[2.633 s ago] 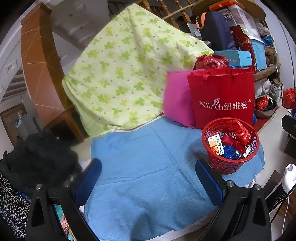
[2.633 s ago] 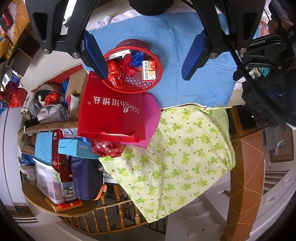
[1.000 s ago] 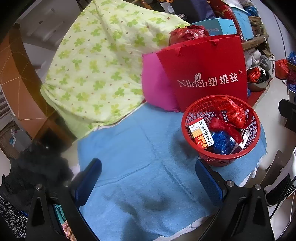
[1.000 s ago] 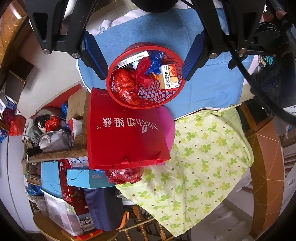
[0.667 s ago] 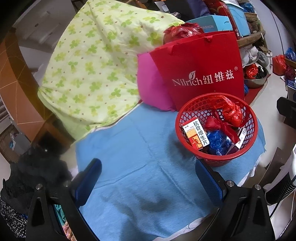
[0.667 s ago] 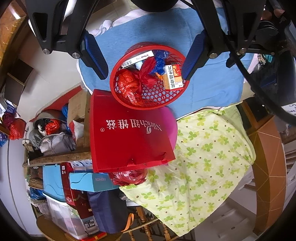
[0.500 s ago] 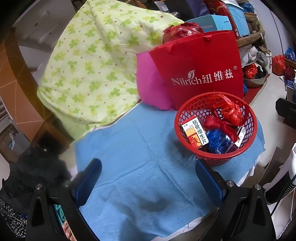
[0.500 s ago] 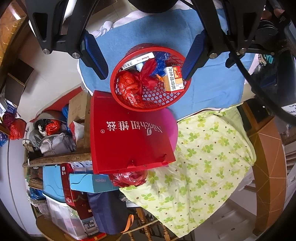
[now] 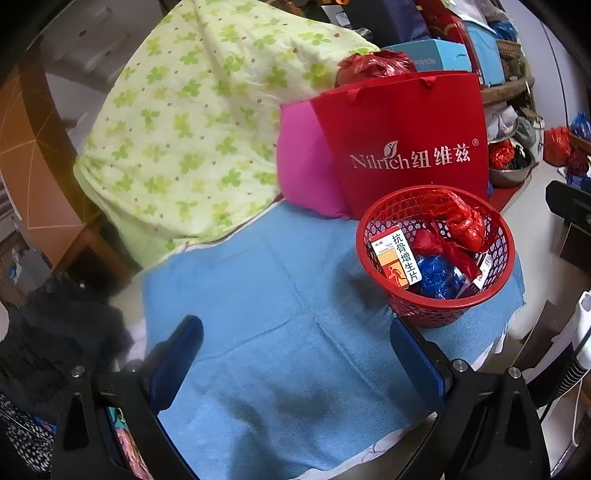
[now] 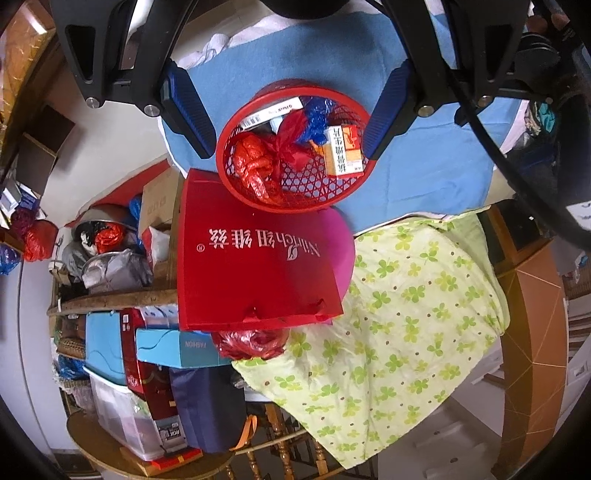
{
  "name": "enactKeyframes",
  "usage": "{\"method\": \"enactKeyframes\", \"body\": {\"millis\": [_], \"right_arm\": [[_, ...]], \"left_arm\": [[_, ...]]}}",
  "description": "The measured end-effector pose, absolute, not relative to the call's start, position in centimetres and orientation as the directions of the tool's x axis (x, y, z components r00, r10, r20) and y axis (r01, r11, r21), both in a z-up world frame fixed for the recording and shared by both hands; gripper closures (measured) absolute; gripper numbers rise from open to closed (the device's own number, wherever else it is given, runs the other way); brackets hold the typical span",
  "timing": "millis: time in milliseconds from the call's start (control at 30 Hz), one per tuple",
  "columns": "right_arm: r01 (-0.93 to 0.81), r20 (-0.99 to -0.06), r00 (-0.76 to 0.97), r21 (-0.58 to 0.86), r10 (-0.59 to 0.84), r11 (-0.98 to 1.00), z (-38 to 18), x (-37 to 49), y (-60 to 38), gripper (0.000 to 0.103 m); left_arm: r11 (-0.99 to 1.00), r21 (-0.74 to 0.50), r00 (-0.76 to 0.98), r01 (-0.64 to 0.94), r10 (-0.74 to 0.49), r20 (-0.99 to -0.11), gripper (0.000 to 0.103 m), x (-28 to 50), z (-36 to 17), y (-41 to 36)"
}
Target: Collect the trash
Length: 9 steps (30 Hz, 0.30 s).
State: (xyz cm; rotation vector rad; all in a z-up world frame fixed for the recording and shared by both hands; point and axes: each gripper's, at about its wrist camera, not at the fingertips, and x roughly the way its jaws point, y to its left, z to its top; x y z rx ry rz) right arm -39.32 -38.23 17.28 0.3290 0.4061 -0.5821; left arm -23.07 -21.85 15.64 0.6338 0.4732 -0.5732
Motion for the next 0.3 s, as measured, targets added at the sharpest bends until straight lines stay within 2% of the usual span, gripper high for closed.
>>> {"method": "enactKeyframes", "body": {"millis": [300], "right_arm": [[0.596,-0.453,0.750,0.148,-0.482,0.789,17.1,-36.5,-35.6,0.019]], "left_arm": [[0.675,0.322,0.718,0.664,-0.455,-0.527,0.002,-20.4,15.5,-17.5]]}}
